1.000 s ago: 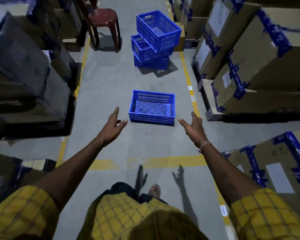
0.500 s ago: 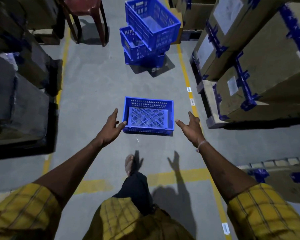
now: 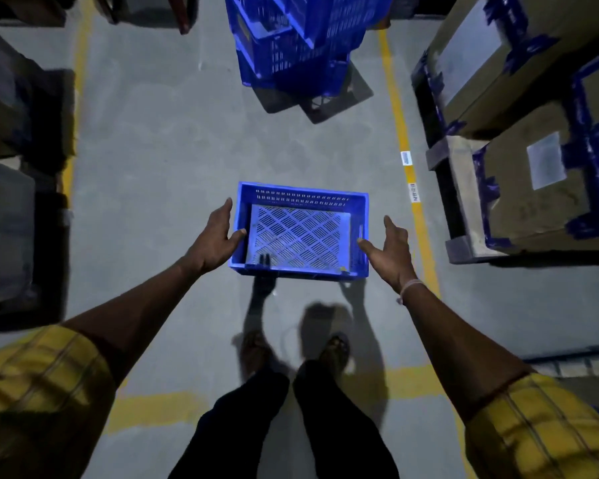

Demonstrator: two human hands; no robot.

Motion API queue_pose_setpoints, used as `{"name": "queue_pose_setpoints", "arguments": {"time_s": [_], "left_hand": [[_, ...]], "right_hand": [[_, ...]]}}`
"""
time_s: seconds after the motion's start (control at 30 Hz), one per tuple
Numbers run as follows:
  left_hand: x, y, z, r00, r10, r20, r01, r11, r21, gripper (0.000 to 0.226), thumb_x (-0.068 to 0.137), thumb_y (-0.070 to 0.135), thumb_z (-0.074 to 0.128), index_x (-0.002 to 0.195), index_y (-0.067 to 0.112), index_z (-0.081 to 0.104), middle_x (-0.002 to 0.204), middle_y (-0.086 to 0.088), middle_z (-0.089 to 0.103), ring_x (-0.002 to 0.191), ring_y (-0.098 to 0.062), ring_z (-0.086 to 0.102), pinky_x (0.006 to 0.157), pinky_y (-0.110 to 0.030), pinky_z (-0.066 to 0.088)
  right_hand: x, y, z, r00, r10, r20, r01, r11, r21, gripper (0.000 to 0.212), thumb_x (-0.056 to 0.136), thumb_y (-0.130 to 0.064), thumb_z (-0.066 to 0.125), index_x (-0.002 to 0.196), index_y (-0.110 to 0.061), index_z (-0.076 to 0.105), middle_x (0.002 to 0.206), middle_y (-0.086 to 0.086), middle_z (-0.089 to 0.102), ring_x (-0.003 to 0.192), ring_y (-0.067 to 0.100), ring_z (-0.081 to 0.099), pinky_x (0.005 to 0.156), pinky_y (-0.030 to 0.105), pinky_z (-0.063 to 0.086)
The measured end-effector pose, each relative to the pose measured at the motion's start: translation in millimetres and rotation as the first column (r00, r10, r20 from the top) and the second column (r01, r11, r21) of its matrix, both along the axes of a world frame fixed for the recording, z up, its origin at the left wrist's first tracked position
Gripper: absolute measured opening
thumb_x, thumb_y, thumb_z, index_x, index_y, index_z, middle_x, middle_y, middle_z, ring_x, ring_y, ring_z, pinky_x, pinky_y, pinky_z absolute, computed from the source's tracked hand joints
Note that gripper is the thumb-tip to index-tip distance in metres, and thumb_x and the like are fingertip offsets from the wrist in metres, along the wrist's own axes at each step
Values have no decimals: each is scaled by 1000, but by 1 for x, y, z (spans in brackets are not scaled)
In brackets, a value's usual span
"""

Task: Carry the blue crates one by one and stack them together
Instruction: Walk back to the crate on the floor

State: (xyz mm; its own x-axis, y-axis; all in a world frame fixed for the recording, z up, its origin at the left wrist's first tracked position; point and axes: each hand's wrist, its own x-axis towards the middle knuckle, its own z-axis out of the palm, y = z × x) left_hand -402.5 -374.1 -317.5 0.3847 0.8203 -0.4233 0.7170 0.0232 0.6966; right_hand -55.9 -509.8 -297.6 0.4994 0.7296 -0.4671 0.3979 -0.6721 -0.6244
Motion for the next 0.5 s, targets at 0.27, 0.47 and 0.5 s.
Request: {"name": "queue_pose_setpoints", "arguments": {"time_s": [0.27,0.47,0.5], "left_hand": [[40,55,-162,998,10,-64,-1,990,138,92,84,53,43,152,-7,27,152,-30,34,139,-41,34,113,-46,29],[30,99,-314,986,90,-141,-85,996,35,79,84,55,53,151,22,29,135,-23,52,127,-47,48,105,-56,43],[35,102,-325,982,105,-160,-103,994,25,78,88,47,57,155,24,23,139,-27,47,130,-47,45,109,-55,40]], "right_hand": [[52,51,-202,995,68,72,-63,996,-69,84,87,-44,67,156,-25,24,150,7,29,139,33,32,111,41,33],[89,80,-326,986,125,106,-109,983,-148,95,84,-39,71,158,-27,14,155,8,20,135,40,38,110,45,39],[95,84,-342,986,127,109,-109,981,-159,96,84,-35,71,159,-27,12,157,9,17,135,40,40,109,43,40]]}}
